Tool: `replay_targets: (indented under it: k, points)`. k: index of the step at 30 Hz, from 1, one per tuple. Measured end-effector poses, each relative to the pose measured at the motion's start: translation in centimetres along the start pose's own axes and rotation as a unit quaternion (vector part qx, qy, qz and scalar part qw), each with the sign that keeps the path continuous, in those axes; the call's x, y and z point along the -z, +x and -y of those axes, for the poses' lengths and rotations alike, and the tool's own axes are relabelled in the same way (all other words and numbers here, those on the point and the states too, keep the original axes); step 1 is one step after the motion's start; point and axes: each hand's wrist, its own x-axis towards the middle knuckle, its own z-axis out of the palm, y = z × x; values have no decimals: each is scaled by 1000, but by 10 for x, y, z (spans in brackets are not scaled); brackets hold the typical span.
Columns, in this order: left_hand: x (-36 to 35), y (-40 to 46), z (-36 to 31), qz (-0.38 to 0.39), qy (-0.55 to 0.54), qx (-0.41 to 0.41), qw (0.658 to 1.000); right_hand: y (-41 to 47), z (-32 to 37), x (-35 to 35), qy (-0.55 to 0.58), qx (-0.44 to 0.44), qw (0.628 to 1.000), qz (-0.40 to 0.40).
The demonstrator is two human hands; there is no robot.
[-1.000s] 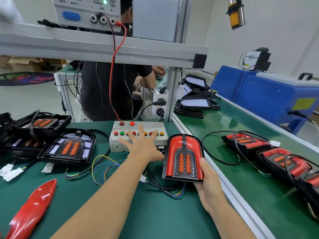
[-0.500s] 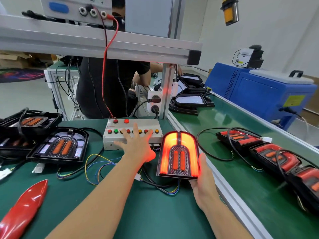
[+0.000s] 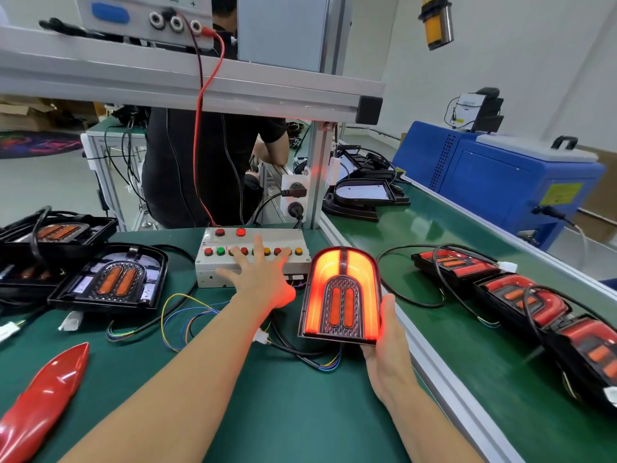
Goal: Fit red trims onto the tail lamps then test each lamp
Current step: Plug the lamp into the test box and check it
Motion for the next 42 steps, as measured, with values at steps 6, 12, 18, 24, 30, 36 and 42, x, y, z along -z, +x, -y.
replay_targets:
  k: [6, 12, 18, 24, 30, 36, 42]
  points:
    - [2, 2, -1, 1, -10, 11, 1000, 2, -1, 2, -1, -6, 1000, 1]
    - [2, 4, 0, 3, -4, 9, 1000, 3, -1, 2, -3, -5, 1000, 3]
    - [0, 4, -1, -7, -13, 2, 1000, 4, -2, 2, 9, -10, 1000, -3]
    - [-2, 5, 0, -18, -14, 0, 1000, 4, -2, 1, 7, -19, 1000, -9]
    - [-4, 4, 0, -27, -9, -3, 1000, 4, -1, 2, 10, -26, 1000, -13]
    - [-7, 3, 0, -37, -6, -2, 999, 4, -1, 3, 23, -29, 999, -17]
    - [-3, 3, -1, -31, 1, 3, 1000, 4, -1, 4, 21, -31, 999, -20]
